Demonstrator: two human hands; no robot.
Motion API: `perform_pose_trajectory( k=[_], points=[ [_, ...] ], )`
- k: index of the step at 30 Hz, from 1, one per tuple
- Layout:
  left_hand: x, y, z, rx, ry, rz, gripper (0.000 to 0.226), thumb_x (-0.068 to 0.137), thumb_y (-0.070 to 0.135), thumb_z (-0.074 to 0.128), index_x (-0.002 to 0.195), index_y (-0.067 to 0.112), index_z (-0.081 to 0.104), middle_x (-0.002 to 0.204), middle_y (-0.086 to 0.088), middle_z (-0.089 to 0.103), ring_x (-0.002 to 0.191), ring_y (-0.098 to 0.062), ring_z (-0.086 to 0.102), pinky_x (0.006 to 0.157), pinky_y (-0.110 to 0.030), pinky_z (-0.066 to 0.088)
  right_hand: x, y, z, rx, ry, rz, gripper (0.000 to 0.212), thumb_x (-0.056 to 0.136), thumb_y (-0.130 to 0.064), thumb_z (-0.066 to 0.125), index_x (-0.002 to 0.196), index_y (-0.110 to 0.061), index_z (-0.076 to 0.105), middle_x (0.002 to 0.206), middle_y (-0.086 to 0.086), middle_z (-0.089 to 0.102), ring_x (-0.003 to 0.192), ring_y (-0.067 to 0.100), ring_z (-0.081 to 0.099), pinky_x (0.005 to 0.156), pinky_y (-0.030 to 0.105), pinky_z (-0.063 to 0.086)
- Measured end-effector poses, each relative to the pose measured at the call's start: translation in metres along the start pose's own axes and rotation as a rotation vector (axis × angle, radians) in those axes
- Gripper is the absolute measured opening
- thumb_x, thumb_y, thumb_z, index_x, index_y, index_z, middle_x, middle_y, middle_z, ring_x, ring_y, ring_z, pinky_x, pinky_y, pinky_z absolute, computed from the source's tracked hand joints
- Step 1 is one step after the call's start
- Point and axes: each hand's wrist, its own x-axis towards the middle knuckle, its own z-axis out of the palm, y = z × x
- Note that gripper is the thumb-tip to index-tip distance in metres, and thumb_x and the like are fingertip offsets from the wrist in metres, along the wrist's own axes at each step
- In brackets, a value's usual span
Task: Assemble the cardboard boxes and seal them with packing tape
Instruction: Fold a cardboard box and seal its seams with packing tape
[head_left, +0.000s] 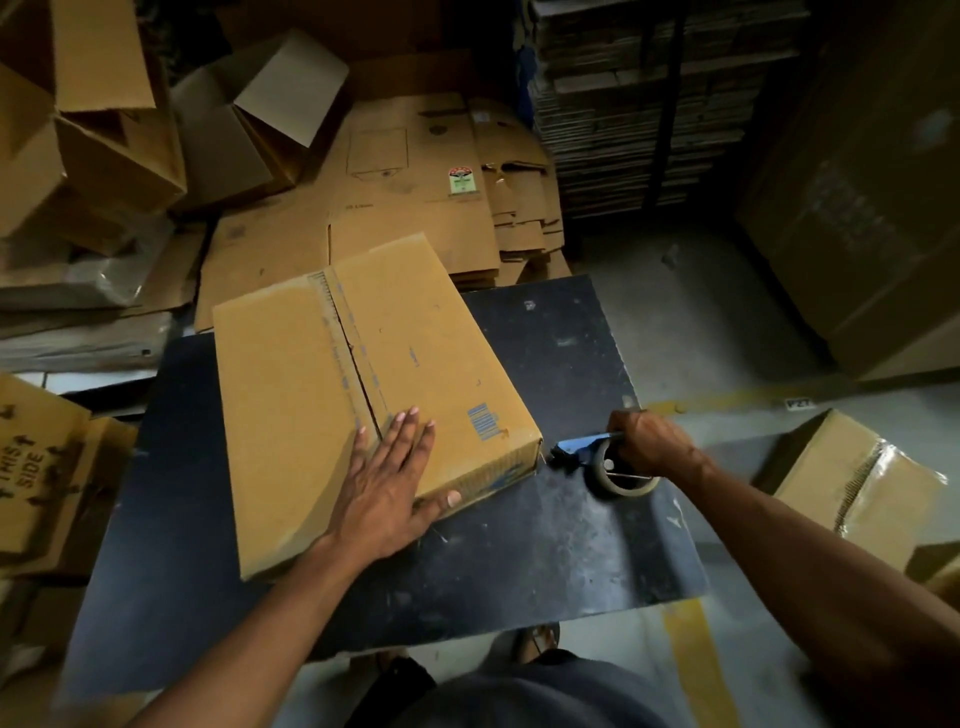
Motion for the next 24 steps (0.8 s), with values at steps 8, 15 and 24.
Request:
perform_pose_trajectory(
  k=[8, 15, 24],
  points=[
    [0.007, 0.063, -0.049, -0.801, 0.391, -0.194, 0.061, 0.096, 0.069, 0.044, 0.121, 0.023, 0.074, 0.115, 0.009, 0.074, 0.104, -0.008, 0.069, 0.09, -0.035, 0.059, -0.063, -0.008, -0.081, 0.334, 0.177, -0.112, 0.026, 0.091, -0.013, 0.071, 0.1, -0.028, 0.052, 0.085, 0.0, 0.066, 0.076, 0.025, 0.063, 0.067, 0.039, 0.049],
    [0.014, 0.097, -0.108, -1.809, -0.131, -0.726, 0.079, 0.095, 0.079, 0.03, 0.118, 0.016, 0.074, 0.107, -0.003, 0.079, 0.093, -0.023, 0.075, 0.068, -0.034, 0.055, -0.095, -0.084, -0.131, 0.456, 0.139, -0.365, 0.06, 0.092, -0.004, 0.069, 0.127, -0.047, 0.047, 0.111, -0.016, 0.062, 0.098, 0.009, 0.066, 0.081, 0.026, 0.058],
    [-0.037, 0.012, -0.131, -2.069, -0.082, -0.799, 0.072, 0.097, 0.071, 0.041, 0.122, 0.012, 0.073, 0.109, -0.012, 0.077, 0.1, -0.029, 0.067, 0.083, -0.042, 0.049, -0.092, -0.201, -0.111, 0.008, 0.198, -0.553, 0.073, 0.08, -0.051, 0.08, 0.14, -0.042, 0.04, 0.12, -0.01, 0.045, 0.104, 0.015, 0.055, 0.078, 0.042, 0.06]
  ],
)
